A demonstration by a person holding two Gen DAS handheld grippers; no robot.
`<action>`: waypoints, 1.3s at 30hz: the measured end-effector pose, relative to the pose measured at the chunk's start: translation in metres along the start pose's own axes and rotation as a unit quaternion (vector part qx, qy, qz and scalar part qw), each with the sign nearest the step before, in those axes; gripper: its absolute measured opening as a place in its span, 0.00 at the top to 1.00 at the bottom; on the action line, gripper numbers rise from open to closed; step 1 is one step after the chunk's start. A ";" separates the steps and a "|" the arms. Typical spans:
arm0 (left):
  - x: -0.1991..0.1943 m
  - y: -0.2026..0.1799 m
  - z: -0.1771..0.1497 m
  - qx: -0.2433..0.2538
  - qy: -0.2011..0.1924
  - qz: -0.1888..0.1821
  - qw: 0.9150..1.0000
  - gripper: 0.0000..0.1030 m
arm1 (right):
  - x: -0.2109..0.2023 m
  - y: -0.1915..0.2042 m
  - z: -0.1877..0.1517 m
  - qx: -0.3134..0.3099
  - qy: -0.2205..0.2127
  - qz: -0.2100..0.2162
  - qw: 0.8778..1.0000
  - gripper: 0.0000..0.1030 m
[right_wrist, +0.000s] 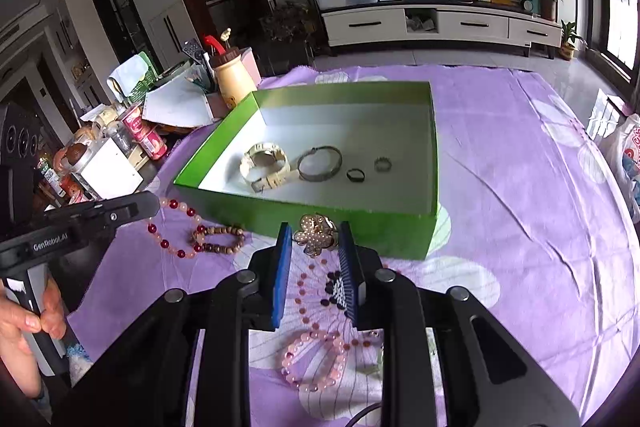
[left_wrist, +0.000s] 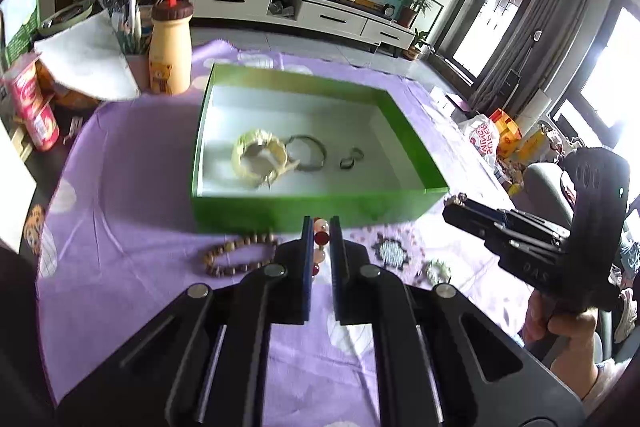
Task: Organize jewelry
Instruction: 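Lower the red bracelet and brooch into the box and open both tools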
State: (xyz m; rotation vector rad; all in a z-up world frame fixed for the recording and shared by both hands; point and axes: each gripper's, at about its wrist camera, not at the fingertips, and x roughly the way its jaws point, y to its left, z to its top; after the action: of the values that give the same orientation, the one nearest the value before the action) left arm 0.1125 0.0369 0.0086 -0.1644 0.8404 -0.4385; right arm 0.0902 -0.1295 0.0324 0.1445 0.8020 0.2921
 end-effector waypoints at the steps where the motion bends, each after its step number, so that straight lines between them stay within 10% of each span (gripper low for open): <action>1: 0.000 0.000 0.004 0.000 -0.002 0.002 1.000 0.93 | 0.000 -0.001 0.004 0.000 -0.003 0.001 1.000 0.77; 23: 0.092 0.009 0.121 -0.012 0.017 0.027 0.999 0.93 | 0.076 -0.042 0.082 0.026 0.014 -0.008 1.000 0.77; 39: 0.179 0.036 0.146 -0.010 0.071 0.085 0.994 0.93 | 0.150 -0.053 0.114 0.035 0.076 -0.043 0.996 0.77</action>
State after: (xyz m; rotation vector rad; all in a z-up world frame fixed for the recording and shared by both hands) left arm 0.3378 -0.0139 -0.0285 -0.0797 0.9899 -0.2831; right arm 0.2824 -0.1351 -0.0041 0.1535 0.9679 0.1959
